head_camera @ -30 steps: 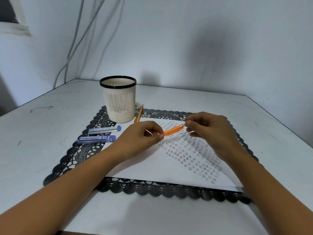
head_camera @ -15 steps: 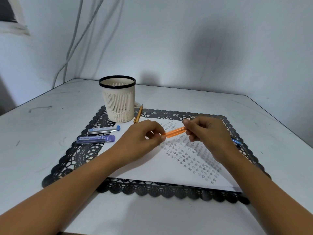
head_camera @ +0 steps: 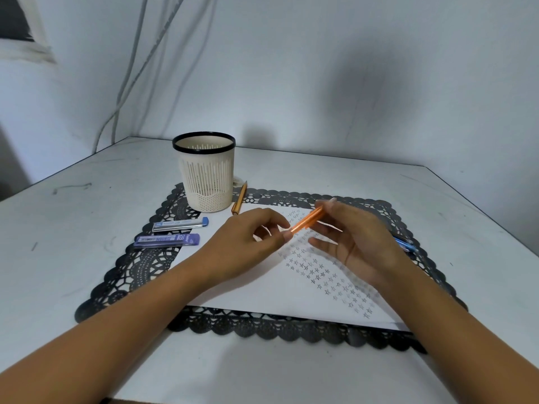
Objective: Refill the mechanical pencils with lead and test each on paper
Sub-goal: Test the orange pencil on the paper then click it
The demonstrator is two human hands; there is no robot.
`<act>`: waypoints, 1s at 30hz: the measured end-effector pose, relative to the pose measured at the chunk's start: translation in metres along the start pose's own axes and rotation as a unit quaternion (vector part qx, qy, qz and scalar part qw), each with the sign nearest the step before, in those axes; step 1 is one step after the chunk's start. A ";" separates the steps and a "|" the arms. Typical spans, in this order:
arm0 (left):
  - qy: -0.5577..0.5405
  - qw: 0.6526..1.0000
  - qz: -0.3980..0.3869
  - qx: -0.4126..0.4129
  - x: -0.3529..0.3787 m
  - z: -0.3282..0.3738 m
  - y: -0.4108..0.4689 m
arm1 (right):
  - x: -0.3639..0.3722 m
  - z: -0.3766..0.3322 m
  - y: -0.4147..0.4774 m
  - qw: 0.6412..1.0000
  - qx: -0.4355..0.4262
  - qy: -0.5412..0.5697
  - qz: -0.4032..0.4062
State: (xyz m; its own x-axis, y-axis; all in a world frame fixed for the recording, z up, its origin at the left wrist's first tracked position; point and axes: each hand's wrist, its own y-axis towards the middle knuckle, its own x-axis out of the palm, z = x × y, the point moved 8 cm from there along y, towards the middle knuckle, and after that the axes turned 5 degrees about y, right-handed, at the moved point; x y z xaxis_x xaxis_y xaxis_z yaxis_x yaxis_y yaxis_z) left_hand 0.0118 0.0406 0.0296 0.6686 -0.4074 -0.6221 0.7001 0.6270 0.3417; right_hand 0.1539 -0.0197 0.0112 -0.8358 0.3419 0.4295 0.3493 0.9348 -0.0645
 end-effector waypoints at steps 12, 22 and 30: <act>0.212 0.968 -0.121 0.053 0.026 -0.004 -0.010 | -0.031 -0.017 0.009 0.960 -0.029 0.261 0.091; 0.269 0.946 -0.179 0.027 0.037 -0.013 -0.013 | -0.029 -0.015 0.005 0.953 -0.010 0.293 0.076; 0.272 0.946 -0.175 0.027 0.037 -0.013 -0.013 | -0.033 -0.013 0.003 0.959 -0.003 0.277 0.063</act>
State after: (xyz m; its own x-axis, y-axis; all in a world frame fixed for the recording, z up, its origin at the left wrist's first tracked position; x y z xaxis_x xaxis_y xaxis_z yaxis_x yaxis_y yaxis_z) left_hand 0.0243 0.0262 -0.0076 0.1763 -0.1723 -0.9691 0.8760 0.4765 0.0746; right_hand 0.1881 -0.0291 0.0087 -0.4339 0.3465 0.8317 0.4363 0.8884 -0.1425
